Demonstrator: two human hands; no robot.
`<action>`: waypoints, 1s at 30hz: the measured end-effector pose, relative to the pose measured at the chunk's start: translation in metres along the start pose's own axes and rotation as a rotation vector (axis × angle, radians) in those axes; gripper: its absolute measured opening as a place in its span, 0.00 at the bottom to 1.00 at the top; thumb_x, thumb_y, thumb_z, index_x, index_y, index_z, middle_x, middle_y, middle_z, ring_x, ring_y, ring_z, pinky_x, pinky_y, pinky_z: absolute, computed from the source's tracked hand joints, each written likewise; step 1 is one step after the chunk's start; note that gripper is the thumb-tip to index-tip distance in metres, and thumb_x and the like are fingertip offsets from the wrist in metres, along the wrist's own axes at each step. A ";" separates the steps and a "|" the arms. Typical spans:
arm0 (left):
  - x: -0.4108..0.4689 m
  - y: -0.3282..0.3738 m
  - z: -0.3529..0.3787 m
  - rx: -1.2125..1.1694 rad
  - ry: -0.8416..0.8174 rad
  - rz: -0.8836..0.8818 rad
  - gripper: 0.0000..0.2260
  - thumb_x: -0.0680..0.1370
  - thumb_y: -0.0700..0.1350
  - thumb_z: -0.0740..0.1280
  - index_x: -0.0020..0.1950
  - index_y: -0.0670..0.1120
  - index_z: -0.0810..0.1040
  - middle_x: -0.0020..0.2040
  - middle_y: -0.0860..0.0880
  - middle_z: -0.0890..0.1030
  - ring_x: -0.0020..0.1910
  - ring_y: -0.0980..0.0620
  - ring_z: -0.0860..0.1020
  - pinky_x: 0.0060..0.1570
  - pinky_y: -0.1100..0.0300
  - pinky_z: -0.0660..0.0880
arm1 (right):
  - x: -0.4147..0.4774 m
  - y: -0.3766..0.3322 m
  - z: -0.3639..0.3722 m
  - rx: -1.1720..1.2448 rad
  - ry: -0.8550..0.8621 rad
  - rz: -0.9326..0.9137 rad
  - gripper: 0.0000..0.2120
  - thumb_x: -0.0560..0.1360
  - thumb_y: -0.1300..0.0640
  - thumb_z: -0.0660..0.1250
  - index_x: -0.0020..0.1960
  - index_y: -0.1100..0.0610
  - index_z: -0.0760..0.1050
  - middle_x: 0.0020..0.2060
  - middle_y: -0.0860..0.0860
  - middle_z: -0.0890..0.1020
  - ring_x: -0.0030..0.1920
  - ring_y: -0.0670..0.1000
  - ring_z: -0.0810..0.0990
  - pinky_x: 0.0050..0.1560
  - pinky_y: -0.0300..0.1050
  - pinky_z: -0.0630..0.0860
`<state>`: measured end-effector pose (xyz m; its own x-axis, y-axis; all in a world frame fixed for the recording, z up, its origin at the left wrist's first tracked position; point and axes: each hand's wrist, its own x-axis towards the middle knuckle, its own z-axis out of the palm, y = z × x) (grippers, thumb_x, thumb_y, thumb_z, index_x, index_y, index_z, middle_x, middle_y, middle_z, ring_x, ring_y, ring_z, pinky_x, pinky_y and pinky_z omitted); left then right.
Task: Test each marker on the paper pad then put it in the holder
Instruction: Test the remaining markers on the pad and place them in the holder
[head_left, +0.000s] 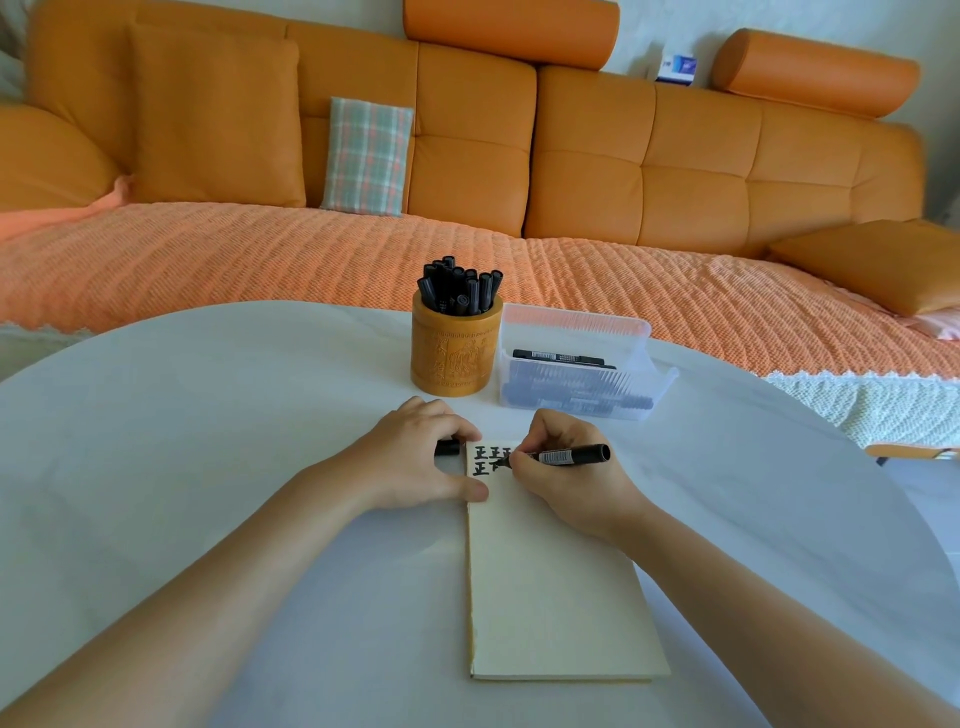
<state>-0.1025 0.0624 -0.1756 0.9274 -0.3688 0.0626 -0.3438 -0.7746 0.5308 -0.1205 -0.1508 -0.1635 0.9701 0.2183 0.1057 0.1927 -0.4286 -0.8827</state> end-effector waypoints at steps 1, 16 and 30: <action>0.000 0.000 0.000 0.003 0.001 0.001 0.31 0.66 0.66 0.74 0.66 0.59 0.74 0.56 0.62 0.71 0.60 0.60 0.65 0.62 0.58 0.68 | 0.000 0.000 0.000 -0.004 -0.001 -0.004 0.11 0.72 0.61 0.72 0.35 0.54 0.73 0.32 0.47 0.79 0.30 0.44 0.72 0.31 0.36 0.68; 0.000 0.000 -0.001 -0.001 -0.014 -0.018 0.32 0.64 0.68 0.73 0.65 0.60 0.74 0.55 0.63 0.71 0.60 0.60 0.65 0.63 0.57 0.68 | -0.002 -0.002 -0.001 -0.008 -0.070 -0.019 0.12 0.70 0.64 0.71 0.33 0.56 0.71 0.29 0.45 0.77 0.29 0.45 0.70 0.31 0.40 0.67; -0.005 0.001 -0.008 -0.081 0.033 -0.030 0.23 0.75 0.60 0.68 0.69 0.57 0.72 0.59 0.61 0.71 0.56 0.62 0.72 0.60 0.61 0.70 | 0.002 0.005 -0.013 0.012 0.073 -0.244 0.17 0.78 0.71 0.64 0.57 0.51 0.82 0.45 0.48 0.79 0.35 0.46 0.77 0.39 0.35 0.74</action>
<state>-0.1058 0.0678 -0.1683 0.9418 -0.3283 0.0728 -0.3044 -0.7401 0.5996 -0.1158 -0.1633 -0.1615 0.9034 0.2501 0.3482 0.4207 -0.3604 -0.8326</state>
